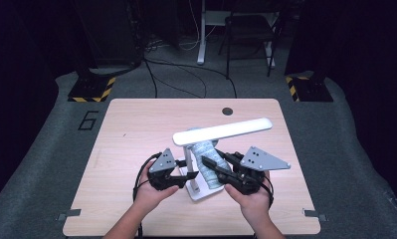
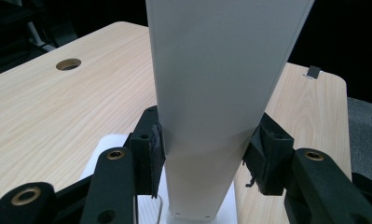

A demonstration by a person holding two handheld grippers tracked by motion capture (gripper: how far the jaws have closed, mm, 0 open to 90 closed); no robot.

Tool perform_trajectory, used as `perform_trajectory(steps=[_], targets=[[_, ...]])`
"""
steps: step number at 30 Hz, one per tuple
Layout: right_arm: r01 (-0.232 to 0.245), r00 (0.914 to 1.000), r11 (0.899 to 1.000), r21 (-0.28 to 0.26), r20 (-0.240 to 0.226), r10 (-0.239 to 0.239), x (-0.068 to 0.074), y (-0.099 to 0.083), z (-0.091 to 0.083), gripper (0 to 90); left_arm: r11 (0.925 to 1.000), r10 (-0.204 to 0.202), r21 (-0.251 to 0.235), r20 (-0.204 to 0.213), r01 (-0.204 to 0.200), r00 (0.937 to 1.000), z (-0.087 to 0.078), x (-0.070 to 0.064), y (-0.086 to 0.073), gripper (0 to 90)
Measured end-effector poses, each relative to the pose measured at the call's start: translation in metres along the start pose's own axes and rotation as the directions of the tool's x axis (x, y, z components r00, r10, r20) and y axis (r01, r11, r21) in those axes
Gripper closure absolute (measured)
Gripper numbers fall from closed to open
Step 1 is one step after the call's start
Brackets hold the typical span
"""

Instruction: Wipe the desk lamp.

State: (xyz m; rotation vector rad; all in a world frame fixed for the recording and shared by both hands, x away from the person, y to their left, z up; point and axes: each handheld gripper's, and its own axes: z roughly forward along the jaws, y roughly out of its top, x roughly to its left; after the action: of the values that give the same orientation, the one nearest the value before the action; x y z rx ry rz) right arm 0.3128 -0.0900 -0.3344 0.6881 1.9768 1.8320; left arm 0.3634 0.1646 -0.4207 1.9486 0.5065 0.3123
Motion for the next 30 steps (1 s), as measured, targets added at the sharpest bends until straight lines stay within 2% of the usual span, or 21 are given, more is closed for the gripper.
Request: perform_trajectory(steps=[5, 7, 11, 18, 22, 25, 27, 30], targets=[[0.017, 0.9998, 1.0, 0.002, -0.007, -0.017, 0.002, 0.002, -0.005, 65.8, 1.0, 0.002, -0.003, -0.003, -0.002, 1.0, 0.0, 0.001, 0.0, 52.5], [0.023, 0.9997, 1.0, 0.0, -0.01, -0.023, 0.003, 0.002, -0.008, 65.8, 0.9999, -0.009, -0.012, -0.004, 0.009, 1.0, 0.001, 0.0, 0.0, 52.5], [0.009, 0.9997, 1.0, -0.002, -0.021, -0.009, 0.005, 0.003, -0.014, 65.8, 0.9999, -0.009, -0.011, -0.004, 0.009, 1.0, 0.001, 0.0, 0.0, 52.5], [0.021, 0.999, 0.999, -0.047, -0.039, -0.022, 0.012, 0.006, -0.024, 65.9, 0.9999, -0.012, -0.008, -0.003, 0.012, 0.9999, 0.0, 0.0, 0.0, 52.5], [-0.019, 0.9987, 0.998, -0.067, -0.048, 0.016, 0.012, 0.006, -0.026, 66.0, 0.9999, -0.013, -0.011, -0.004, 0.013, 0.9999, 0.001, 0.0, 0.0, 52.5], [-0.052, 0.9962, 0.995, -0.083, -0.075, 0.045, 0.012, 0.007, -0.027, 66.0, 0.9998, -0.017, -0.012, -0.001, 0.017, 0.9998, 0.001, 0.0, -0.001, 52.5], [-0.061, 0.9955, 0.994, -0.092, -0.078, 0.054, 0.012, 0.009, -0.028, 66.1, 0.9999, -0.012, -0.008, -0.004, 0.012, 0.9999, 0.0, 0.0, 0.0, 52.5], [-0.051, 0.9957, 0.994, -0.101, -0.082, 0.043, 0.014, 0.011, -0.031, 66.1, 0.9998, -0.017, -0.013, -0.005, 0.016, 0.9998, 0.001, 0.0, -0.001, 52.5]])
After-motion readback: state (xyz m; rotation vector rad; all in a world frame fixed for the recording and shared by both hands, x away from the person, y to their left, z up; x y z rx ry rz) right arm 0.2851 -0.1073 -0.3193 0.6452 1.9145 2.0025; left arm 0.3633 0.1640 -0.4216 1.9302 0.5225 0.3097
